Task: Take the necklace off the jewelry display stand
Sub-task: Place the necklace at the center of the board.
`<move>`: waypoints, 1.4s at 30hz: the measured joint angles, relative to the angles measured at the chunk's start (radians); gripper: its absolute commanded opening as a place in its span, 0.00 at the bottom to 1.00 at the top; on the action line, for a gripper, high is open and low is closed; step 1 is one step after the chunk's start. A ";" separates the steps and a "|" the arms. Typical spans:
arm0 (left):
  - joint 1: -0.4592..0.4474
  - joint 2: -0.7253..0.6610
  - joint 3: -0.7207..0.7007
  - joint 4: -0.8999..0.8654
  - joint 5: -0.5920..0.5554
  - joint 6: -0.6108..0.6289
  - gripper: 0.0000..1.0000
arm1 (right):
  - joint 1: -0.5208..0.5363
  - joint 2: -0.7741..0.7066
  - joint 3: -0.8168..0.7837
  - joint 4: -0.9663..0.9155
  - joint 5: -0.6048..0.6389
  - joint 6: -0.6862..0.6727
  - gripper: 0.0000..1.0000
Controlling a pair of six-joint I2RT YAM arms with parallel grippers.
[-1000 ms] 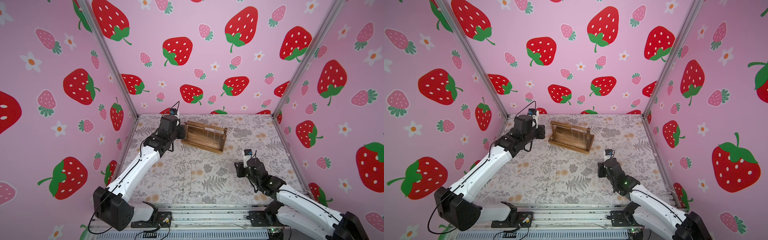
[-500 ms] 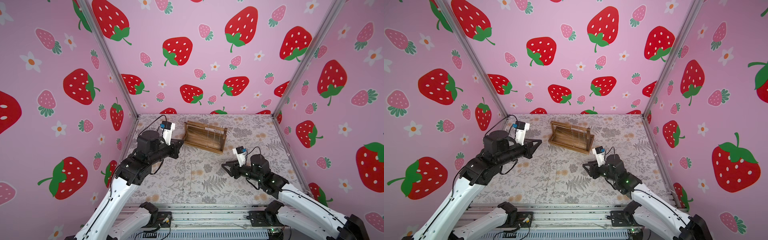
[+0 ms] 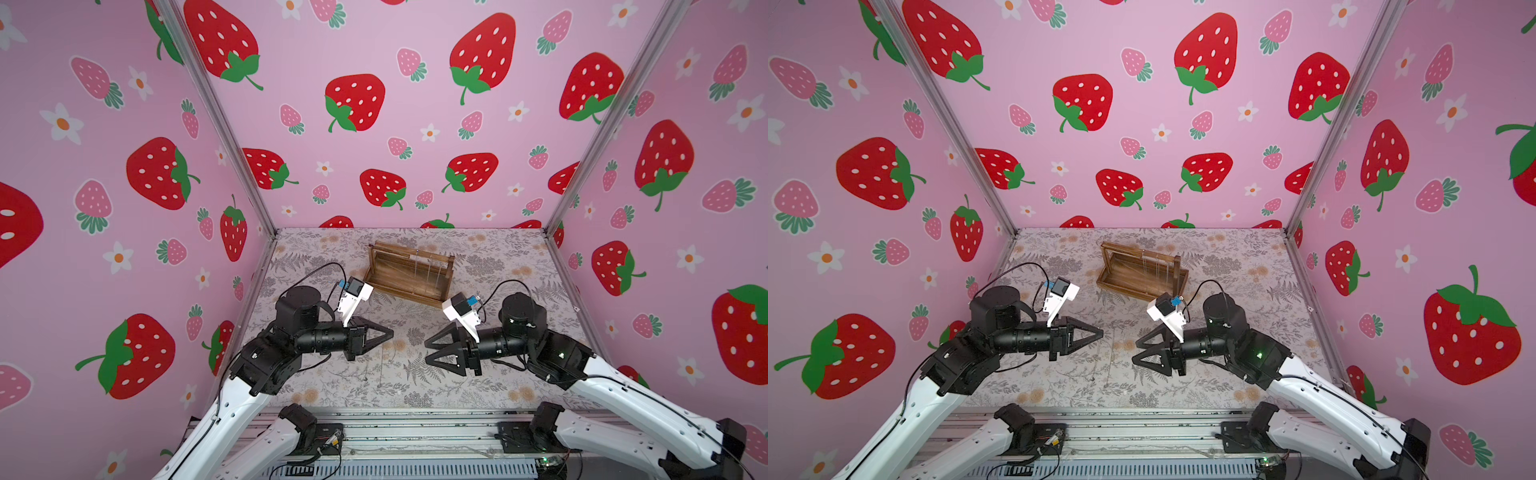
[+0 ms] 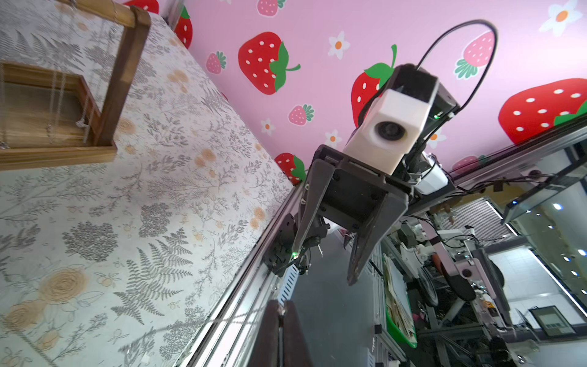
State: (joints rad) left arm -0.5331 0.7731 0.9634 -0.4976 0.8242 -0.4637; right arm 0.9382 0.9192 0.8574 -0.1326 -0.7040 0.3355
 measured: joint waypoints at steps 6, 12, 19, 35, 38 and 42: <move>-0.035 -0.001 -0.010 0.037 0.023 -0.035 0.00 | 0.085 0.092 0.015 -0.007 0.059 -0.031 0.47; -0.090 0.005 -0.026 0.057 0.014 -0.050 0.00 | 0.135 0.156 0.055 -0.007 0.156 -0.064 0.47; -0.149 0.014 -0.026 0.064 -0.024 -0.057 0.00 | 0.144 0.161 0.093 -0.005 0.249 -0.084 0.40; -0.193 0.027 -0.026 0.077 -0.100 -0.049 0.00 | 0.144 0.148 0.098 -0.016 0.272 -0.092 0.28; -0.196 0.026 -0.026 0.071 -0.111 -0.041 0.00 | 0.145 0.134 0.095 -0.015 0.270 -0.089 0.28; -0.198 0.027 -0.026 0.067 -0.118 -0.037 0.00 | 0.145 0.120 0.092 -0.010 0.266 -0.084 0.28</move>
State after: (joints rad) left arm -0.7315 0.8005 0.9375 -0.4309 0.7059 -0.5003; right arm 1.0832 1.0393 0.9493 -0.1425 -0.4385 0.2512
